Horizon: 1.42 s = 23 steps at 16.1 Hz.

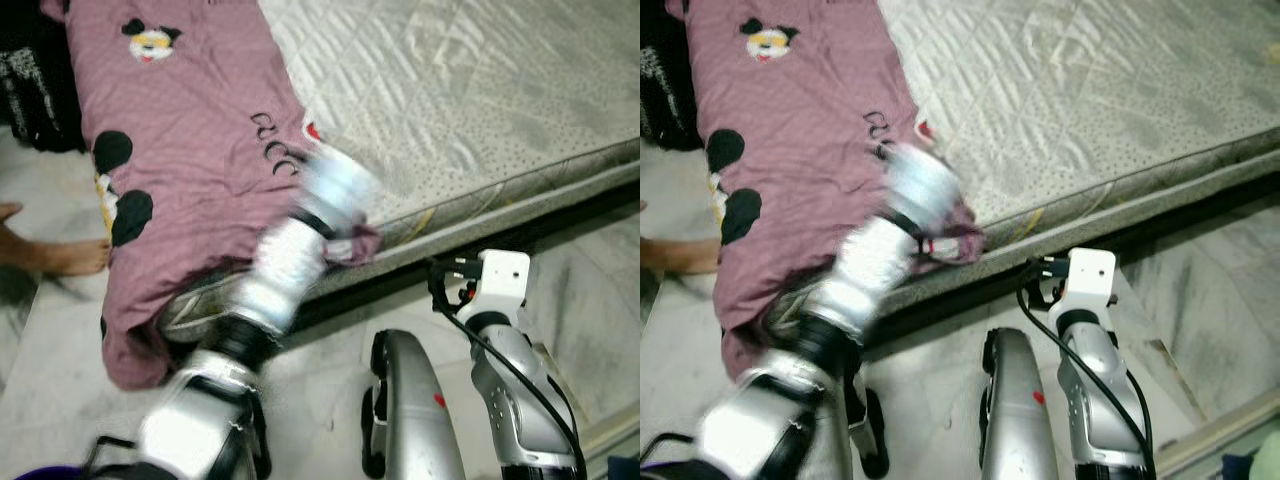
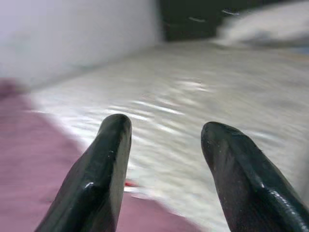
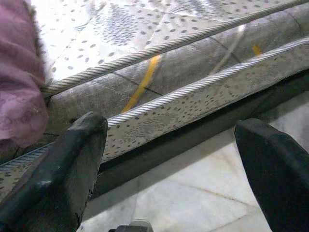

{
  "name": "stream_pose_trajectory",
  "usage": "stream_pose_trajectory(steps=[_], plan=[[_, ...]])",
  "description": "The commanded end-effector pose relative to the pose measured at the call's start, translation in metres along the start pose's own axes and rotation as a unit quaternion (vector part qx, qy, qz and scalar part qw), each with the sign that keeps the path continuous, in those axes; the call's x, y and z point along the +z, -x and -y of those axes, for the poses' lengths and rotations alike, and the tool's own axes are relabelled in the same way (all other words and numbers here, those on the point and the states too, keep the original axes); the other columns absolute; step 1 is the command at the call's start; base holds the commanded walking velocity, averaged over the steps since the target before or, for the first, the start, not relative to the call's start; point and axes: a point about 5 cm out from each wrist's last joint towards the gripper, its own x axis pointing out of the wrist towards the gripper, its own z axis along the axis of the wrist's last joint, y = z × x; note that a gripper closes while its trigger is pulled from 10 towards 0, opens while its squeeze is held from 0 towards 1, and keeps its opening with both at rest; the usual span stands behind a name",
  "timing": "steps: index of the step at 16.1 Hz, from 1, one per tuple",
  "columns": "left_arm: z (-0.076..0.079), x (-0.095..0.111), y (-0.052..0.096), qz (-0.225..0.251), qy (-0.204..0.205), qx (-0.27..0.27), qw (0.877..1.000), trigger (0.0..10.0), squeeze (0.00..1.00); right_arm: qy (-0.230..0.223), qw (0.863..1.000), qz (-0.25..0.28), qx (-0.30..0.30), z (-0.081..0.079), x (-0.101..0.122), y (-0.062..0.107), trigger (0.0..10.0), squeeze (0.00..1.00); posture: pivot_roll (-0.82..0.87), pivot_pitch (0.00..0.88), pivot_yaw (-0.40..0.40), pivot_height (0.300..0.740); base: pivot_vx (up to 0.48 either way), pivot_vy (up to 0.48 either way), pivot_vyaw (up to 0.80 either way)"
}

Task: Clean up the room

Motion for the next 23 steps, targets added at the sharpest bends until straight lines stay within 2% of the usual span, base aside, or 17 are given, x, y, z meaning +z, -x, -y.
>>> stream_pose_trajectory(steps=[1, 2, 3, 4, 5, 7, 10, 13, 14, 15, 16, 17, 18, 19, 21, 22, 23], plan=[[-0.016, -0.036, 0.014, -0.094, 0.001, 0.024, 0.995, 10.0, 1.00, -0.001, 1.000, -0.008, -0.005, 0.002, -0.005, 0.001, 10.0, 0.00, -0.09, 0.190, 0.000, 0.576, 0.000, 0.000, 0.00], [-0.026, -0.048, 0.017, -0.130, -0.004, 0.037, 0.991, 10.0, 1.00, -0.001, 1.000, -0.008, -0.004, 0.002, -0.005, 0.001, 10.0, 0.00, -0.09, 0.190, 0.000, 0.576, 0.000, 0.000, 0.00], [-0.038, -0.065, 0.023, -0.187, -0.003, 0.046, 0.981, 10.0, 1.00, -0.001, 1.000, -0.008, -0.004, 0.003, -0.005, 0.001, 10.0, 0.00, -0.10, 0.186, -0.002, 0.576, 0.000, 0.000, 0.00], [-0.043, -0.094, 0.041, -0.288, -0.022, 0.016, 0.957, 10.0, 1.00, -0.001, 1.000, -0.008, -0.004, 0.003, -0.005, 0.000, 10.0, 0.00, -0.10, 0.184, -0.004, 0.576, 0.000, 0.000, 0.00], [-0.037, -0.111, 0.056, -0.346, -0.032, -0.026, 0.937, 10.0, 1.00, 0.000, 1.000, -0.008, -0.004, 0.003, -0.005, 0.000, 10.0, 0.00, -0.10, 0.181, -0.006, 0.576, 0.000, 0.000, 0.00], [-0.009, -0.139, 0.092, -0.441, -0.032, -0.141, 0.886, 10.0, 1.00, 0.001, 1.000, -0.008, -0.003, 0.003, -0.005, -0.002, 10.0, 0.00, -0.10, 0.174, -0.006, 0.576, 0.000, 0.000, 0.00], [0.017, -0.149, 0.109, -0.475, -0.037, -0.191, 0.858, 10.0, 1.00, 0.001, 1.000, -0.005, -0.002, 0.001, -0.004, -0.004, 10.0, 0.00, -0.10, 0.161, 0.000, 0.576, 0.000, 0.000, 0.00], [0.030, -0.142, 0.099, -0.451, -0.052, -0.212, 0.865, 10.0, 1.00, -0.001, 1.000, -0.001, -0.001, -0.001, -0.003, -0.006, 10.0, 0.00, -0.10, 0.146, 0.012, 0.576, 0.000, 0.000, 0.00], [0.029, -0.136, 0.090, -0.428, -0.058, -0.198, 0.880, 10.0, 1.00, -0.003, 1.000, 0.001, -0.001, -0.003, -0.003, -0.008, 10.0, 0.00, -0.08, 0.135, 0.019, 0.576, 0.000, 0.000, 0.00], [0.027, -0.134, 0.086, -0.416, -0.061, -0.188, 0.887, 10.0, 1.00, -0.004, 1.000, 0.002, -0.001, -0.004, -0.003, -0.009, 10.0, 0.00, -0.08, 0.133, 0.021, 0.576, 0.000, 0.000, 0.00], [0.018, -0.123, 0.071, -0.364, -0.060, -0.139, 0.919, 10.0, 1.00, -0.008, 1.000, 0.006, 0.000, -0.005, -0.003, -0.011, 10.0, 0.00, -0.06, 0.119, 0.026, 0.576, 0.000, 0.000, 0.00], [0.000, -0.103, 0.051, -0.275, -0.037, -0.056, 0.959, 10.0, 1.00, -0.013, 1.000, 0.015, 0.001, -0.009, 0.000, -0.015, 10.0, 0.00, -0.05, 0.103, 0.028, 0.576, 0.000, 0.000, 0.00], [-0.009, -0.092, 0.045, -0.224, -0.010, -0.025, 0.974, 10.0, 1.00, -0.016, 1.000, 0.022, 0.003, -0.011, 0.002, -0.018, 10.0, 0.00, -0.04, 0.092, 0.029, 0.576, 0.000, 0.000, 0.00], [-0.017, -0.080, 0.042, -0.175, 0.000, -0.001, 0.985, 10.0, 1.00, -0.021, 0.999, 0.030, 0.007, -0.015, 0.003, -0.022, 10.0, 0.00, -0.02, 0.078, 0.029, 0.576, 0.000, 0.000, 0.00], [-0.029, -0.057, 0.043, -0.092, 0.021, 0.040, 0.995, 10.0, 1.00, -0.029, 0.999, 0.038, 0.017, -0.022, 0.006, -0.027, 10.0, 0.00, 0.00, 0.057, 0.030, 0.576, 0.000, 0.000, 0.00], [-0.039, -0.038, 0.052, -0.031, 0.018, 0.073, 0.997, 10.0, 1.00, -0.033, 0.998, 0.045, 0.025, -0.029, 0.007, -0.031, 10.0, 0.00, 0.01, 0.043, 0.033, 0.576, 0.000, 0.000, 0.00], [-0.045, -0.029, 0.065, -0.007, 0.019, 0.094, 0.995, 10.0, 1.00, -0.037, 0.997, 0.053, 0.032, -0.033, 0.009, -0.034, 10.0, 0.00, 0.03, 0.026, 0.037, 0.576, 0.000, 0.000, 0.00]])
